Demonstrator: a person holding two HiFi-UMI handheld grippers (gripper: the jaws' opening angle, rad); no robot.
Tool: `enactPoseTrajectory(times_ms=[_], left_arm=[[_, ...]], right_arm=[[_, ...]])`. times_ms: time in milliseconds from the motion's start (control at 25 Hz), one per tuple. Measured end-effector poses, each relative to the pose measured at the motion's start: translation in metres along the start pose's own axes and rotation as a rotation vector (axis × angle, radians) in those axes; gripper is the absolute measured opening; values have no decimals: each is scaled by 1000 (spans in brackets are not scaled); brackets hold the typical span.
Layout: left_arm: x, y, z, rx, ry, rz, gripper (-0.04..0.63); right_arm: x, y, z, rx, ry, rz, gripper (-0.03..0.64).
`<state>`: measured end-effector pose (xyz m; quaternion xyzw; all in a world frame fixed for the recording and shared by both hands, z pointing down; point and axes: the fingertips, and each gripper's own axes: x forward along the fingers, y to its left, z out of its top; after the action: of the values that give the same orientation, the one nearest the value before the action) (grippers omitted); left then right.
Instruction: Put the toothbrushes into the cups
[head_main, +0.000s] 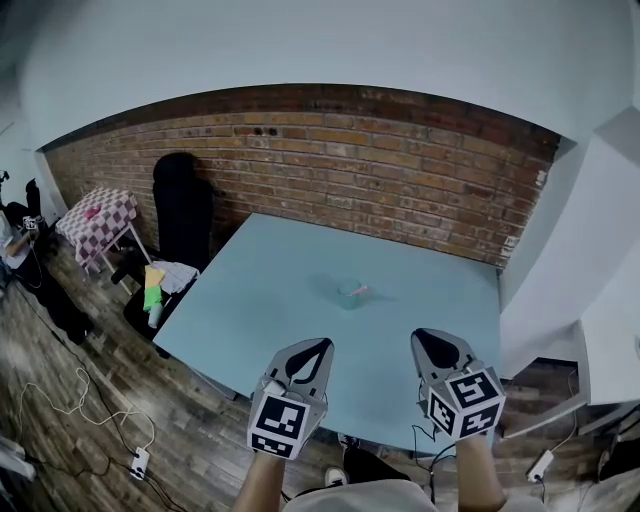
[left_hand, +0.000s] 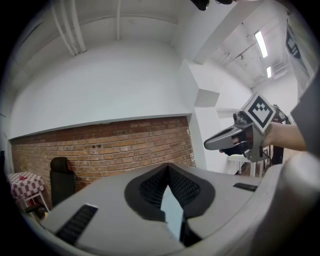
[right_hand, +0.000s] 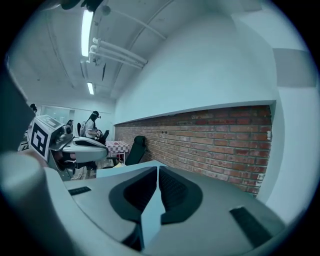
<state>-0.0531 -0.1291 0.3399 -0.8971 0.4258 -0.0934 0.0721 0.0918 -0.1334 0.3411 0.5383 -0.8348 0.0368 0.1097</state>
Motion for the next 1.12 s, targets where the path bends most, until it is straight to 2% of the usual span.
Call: enactPoseTrajectory(times_ms=[360,1120], left_arm=[[-14,-8,18,32,-28,5,18],[-14,1,15,27,-19,20,18]], right_arm=[[-28,6,20,-14,-64,-12,20],[-29,14,22,-33,-50,9,18]])
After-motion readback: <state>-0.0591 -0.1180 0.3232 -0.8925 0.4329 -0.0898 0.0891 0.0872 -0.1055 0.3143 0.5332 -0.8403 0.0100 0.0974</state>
